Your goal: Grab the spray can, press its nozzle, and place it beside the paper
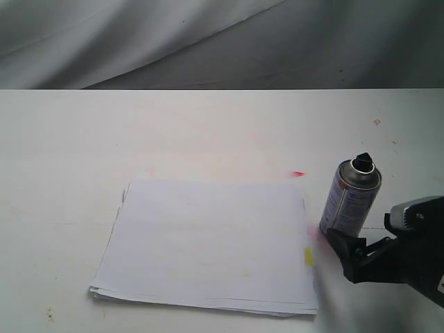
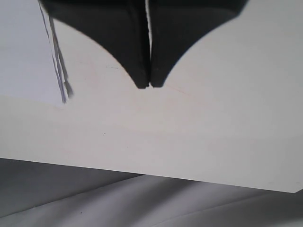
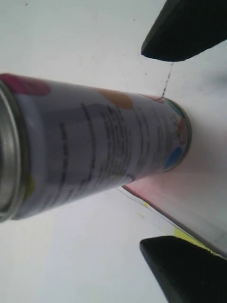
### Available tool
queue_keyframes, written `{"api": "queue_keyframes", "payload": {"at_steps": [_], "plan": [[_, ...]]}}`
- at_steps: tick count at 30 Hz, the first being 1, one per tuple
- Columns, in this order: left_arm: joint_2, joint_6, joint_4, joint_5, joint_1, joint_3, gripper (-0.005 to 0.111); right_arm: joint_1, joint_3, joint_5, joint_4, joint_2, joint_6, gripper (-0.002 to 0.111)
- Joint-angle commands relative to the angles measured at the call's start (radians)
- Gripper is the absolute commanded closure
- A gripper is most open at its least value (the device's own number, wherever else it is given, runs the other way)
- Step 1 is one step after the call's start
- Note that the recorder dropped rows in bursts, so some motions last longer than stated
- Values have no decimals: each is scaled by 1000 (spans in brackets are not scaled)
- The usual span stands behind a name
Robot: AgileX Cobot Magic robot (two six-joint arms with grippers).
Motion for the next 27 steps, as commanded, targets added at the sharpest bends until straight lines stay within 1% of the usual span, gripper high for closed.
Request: {"api": "queue_keyframes", "payload": {"at_steps": [1,12,17,21,24,27], "plan": [[-3,-1,0,-5,-6,4,107,2,-56,43,-7,4,-3,17],[-3,-1,0,-5,-6,4,107,2,-68,36,31,15,-3,17],[-3,-1,0,-5,-6,4,107,2,-68,-72,35,148,-34,17],[-3,-1,0,-5,-6,4,107,2,-68,-104,35,156,-34,17],[-3,-1,0,-5,-6,4,107,2,-112,-63,32,156,-34,17],[-3,-1,0,-5,-6,4,107,2,-126,-68,34,156,-32,17]]}}
